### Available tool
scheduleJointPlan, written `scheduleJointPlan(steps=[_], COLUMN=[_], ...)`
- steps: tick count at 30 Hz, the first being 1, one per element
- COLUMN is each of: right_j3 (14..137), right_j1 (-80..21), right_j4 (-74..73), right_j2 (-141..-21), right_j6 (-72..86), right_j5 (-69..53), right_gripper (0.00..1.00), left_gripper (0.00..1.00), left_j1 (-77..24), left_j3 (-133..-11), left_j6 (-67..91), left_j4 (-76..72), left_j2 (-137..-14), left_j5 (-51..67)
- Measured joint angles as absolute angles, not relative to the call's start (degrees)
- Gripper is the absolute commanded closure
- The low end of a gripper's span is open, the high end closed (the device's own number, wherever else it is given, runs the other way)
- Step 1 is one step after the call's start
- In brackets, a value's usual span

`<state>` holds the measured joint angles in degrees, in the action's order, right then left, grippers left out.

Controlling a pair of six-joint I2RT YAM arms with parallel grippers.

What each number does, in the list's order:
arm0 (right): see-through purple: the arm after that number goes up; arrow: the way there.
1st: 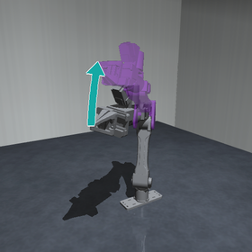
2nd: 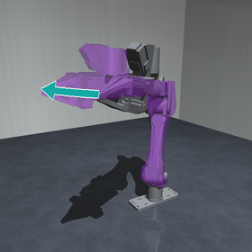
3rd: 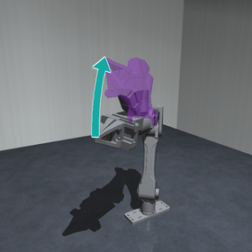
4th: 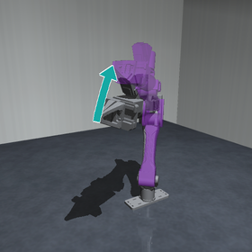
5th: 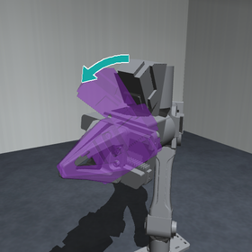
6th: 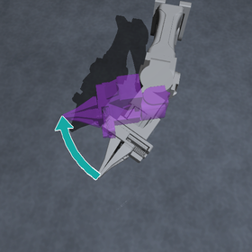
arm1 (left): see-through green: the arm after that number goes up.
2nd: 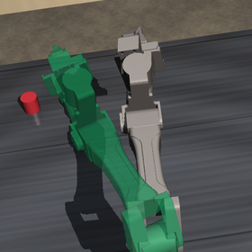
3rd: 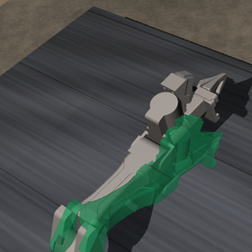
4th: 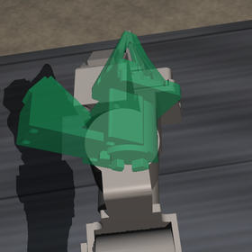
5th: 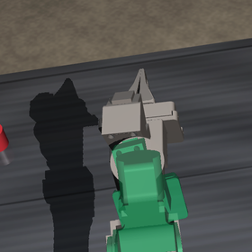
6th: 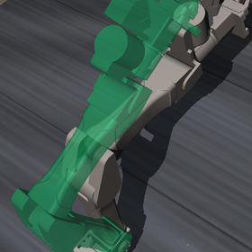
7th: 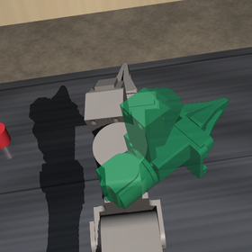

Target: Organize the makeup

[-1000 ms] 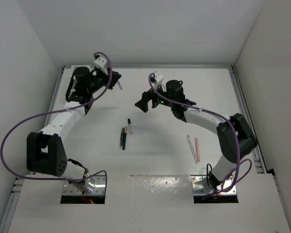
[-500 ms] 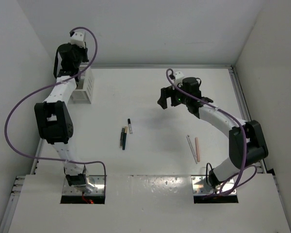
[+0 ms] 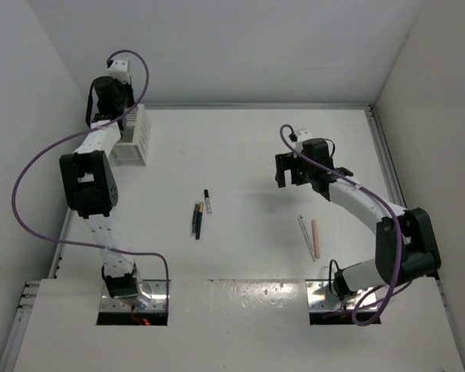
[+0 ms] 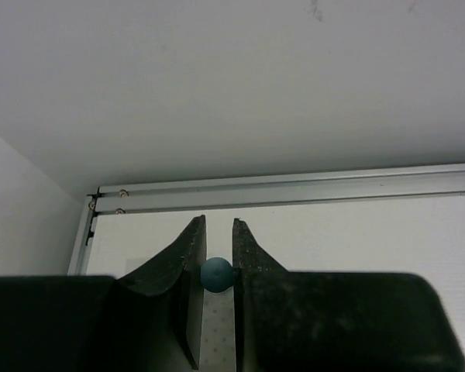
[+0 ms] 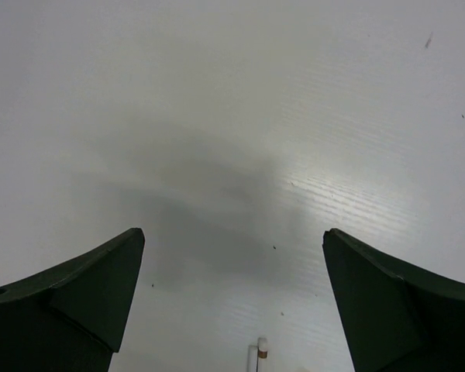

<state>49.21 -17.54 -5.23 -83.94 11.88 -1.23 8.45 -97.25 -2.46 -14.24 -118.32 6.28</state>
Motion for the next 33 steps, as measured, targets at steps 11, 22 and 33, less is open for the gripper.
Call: scheduleJointPlan(steps=[11, 22, 33], right_j3=[46.09, 46.33, 37.87], right_j1=[-17.52, -16.36, -14.31], right_j4=[-9.3, -27.18, -31.9], right_j2=[-78.85, -76.55, -78.22], right_j6=[12.19, 14.74, 19.92], right_j5=[1.83, 6.57, 9.21], right_gripper=[0.0, 0.52, 0.51], left_gripper=[0.4, 0.29, 0.29], left_j1=[11.86, 12.1, 7.44], left_j3=[-90.24, -94.7, -98.08], left_j6=[-2.13, -5.61, -11.7], left_j4=[-12.03, -6.39, 8.82], left_j2=[-117.38, -115.85, -103.44], left_j5=[10.46, 13.17, 20.58])
